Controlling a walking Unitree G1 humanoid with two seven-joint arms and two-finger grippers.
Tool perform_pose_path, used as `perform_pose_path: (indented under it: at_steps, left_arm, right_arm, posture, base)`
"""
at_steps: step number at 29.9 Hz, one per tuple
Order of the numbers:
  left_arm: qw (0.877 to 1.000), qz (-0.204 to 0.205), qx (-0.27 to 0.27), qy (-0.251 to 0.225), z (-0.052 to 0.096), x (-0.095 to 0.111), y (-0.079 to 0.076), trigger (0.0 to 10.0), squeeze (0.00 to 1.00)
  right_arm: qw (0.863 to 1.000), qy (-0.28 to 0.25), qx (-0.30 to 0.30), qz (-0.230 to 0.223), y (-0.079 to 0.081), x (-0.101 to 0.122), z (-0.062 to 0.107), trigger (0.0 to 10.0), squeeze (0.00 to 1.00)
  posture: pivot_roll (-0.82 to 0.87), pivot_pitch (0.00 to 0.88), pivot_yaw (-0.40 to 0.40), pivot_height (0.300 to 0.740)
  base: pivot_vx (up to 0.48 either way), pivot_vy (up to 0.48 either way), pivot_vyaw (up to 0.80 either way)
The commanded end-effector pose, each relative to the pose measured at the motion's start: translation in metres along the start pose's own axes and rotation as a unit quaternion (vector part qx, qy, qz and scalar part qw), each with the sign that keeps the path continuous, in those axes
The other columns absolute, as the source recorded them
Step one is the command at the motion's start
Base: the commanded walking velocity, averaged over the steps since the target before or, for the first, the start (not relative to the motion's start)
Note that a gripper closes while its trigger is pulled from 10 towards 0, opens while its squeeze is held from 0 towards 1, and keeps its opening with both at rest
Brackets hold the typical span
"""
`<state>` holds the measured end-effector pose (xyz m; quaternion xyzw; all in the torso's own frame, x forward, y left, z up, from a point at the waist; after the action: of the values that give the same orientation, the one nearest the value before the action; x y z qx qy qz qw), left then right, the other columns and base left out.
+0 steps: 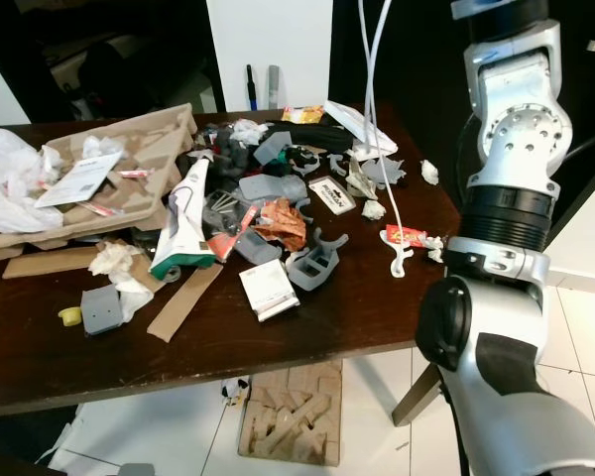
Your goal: Picking trash to rubbish bin
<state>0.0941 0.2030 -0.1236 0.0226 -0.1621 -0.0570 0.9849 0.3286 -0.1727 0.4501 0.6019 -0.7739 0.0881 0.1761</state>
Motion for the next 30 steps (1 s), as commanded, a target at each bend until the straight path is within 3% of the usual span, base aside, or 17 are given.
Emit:
perform_pose_path:
  at_steps: [1,5,6,7,8,9,10,11,12,15,19,30]
  left_arm:
    - [1.0,0.004,-0.019,0.024,0.001,-0.014,-0.01,10.0,0.0]
    - [0.999,0.005,-0.023,0.024,0.001,-0.014,-0.012,10.0,0.0]
    - [0.999,0.005,-0.025,0.023,0.0,-0.013,-0.013,10.0,0.0]
    - [0.999,0.005,-0.025,0.023,0.0,-0.013,-0.013,10.0,0.0]
    - [0.999,0.004,-0.027,0.023,0.0,-0.013,-0.014,10.0,0.0]
    - [0.999,0.002,-0.029,0.023,0.0,-0.013,-0.015,10.0,0.0]
    - [0.999,0.002,-0.029,0.023,0.0,-0.013,-0.015,10.0,0.0]
    - [0.999,0.0,-0.03,0.024,0.0,-0.012,-0.015,10.0,0.0]
    - [0.999,0.0,-0.03,0.024,0.0,-0.012,-0.015,10.0,0.0]
    - [0.999,-0.009,-0.035,0.024,0.0,-0.01,-0.017,10.0,0.0]
    - [0.999,-0.017,-0.037,0.027,-0.001,-0.01,-0.018,10.0,0.0]
    - [0.998,-0.027,-0.042,0.024,-0.001,-0.005,-0.021,10.0,0.0]
  right_arm:
    - [1.0,-0.008,0.026,0.008,0.007,0.009,-0.006,0.0,0.0]
    - [0.999,-0.002,0.045,0.006,0.011,0.013,-0.003,0.0,0.0]
    - [0.995,0.024,0.093,0.001,0.022,0.012,0.006,1.2,0.0]
    - [0.995,0.024,0.093,0.001,0.022,0.012,0.006,1.2,0.0]
    - [0.989,0.052,0.14,-0.007,0.035,0.009,0.016,4.5,0.0]
    - [0.981,0.076,0.18,-0.011,0.046,0.007,0.026,9.3,0.0]
    - [0.981,0.076,0.18,-0.011,0.046,0.007,0.026,9.3,0.0]
    - [0.976,0.089,0.198,-0.014,0.053,0.008,0.035,10.0,0.0]
    - [0.976,0.089,0.198,-0.014,0.053,0.008,0.035,10.0,0.0]
    - [0.971,0.133,0.196,0.004,0.062,0.015,0.063,10.0,0.0]
    - [0.968,0.16,0.191,0.004,0.066,0.016,0.078,10.0,0.0]
    - [0.973,0.151,0.173,0.033,0.077,0.043,0.103,10.0,0.0]
  posture:
    - [0.08,0.071,-0.024,0.74]
    - [0.07,0.072,-0.021,0.74]
    - [0.07,0.072,-0.021,0.74]
    - [0.07,0.072,-0.021,0.74]
    - [0.07,0.073,-0.013,0.74]
    - [0.07,0.073,-0.013,0.74]
    - [0.07,0.073,-0.013,0.74]
    - [0.07,0.073,-0.013,0.74]
    - [0.07,0.073,-0.013,0.74]
    - [0.04,0.079,0.0,0.74]
    - [0.03,0.08,0.006,0.74]
    - [0.02,0.078,0.014,0.74]
  base:
    - [0.0,0.0,0.0]
    - [0.0,0.0,0.0]
    - [0.0,0.0,0.0]
    - [0.0,0.0,0.0]
    - [0.0,0.0,0.0]
    - [0.0,0.0,0.0]
    - [0.0,0.0,0.0]
    - [0.0,0.0,0.0]
    - [0.0,0.0,0.0]
    - [0.0,0.0,0.0]
    - [-0.136,0.0,0.0]
    - [-0.308,0.0,0.0]
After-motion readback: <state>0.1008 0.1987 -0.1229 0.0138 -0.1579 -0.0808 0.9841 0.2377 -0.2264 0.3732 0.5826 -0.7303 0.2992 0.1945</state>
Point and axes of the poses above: a point about 5 cm out from each wrist's last joint towards the gripper, its own z axis pointing back from the gripper into the wrist, its own x axis along the axis of the wrist's last joint, y = z × x, the point moved 1 cm from there along -z, pointing out of the wrist towards the gripper, and after that the axes turned 8 degrees about -z, right-handed, at the moved point
